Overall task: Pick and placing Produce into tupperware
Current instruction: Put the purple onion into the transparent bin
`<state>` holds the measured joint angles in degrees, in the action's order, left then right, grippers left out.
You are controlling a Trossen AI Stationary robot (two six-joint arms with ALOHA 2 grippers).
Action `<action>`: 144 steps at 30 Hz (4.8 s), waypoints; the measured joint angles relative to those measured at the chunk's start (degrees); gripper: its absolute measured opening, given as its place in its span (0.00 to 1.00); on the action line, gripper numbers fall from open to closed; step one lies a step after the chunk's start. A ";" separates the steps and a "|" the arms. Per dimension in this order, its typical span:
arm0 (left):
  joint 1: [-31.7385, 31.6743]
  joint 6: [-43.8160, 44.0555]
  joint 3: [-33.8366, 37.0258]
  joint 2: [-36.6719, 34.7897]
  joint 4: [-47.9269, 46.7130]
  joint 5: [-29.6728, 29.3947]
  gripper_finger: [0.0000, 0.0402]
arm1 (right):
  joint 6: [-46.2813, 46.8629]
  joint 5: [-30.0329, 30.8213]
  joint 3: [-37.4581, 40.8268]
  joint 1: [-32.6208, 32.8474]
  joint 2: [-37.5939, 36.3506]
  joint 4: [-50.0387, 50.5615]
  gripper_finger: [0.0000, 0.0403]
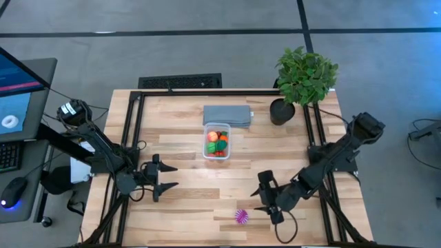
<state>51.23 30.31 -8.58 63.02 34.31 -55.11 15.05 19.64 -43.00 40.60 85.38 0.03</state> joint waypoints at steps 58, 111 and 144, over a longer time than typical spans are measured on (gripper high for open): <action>0.01 0.98 -0.04 0.00 -0.32 -2.31 0.70 | -8.99 -12.83 -3.38 -3.24 17.93 -19.46 0.84; -0.01 2.42 -0.04 -0.02 -1.36 -2.32 0.70 | -4.81 -15.56 -5.57 -5.51 24.68 -22.16 0.88; 0.00 2.48 -0.04 -0.02 -1.43 -2.30 0.70 | -3.00 -16.66 -5.57 -6.71 24.68 -21.06 0.86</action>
<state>51.23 32.80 -8.62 63.00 32.88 -57.41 12.05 2.98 -48.58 33.89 110.06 -21.04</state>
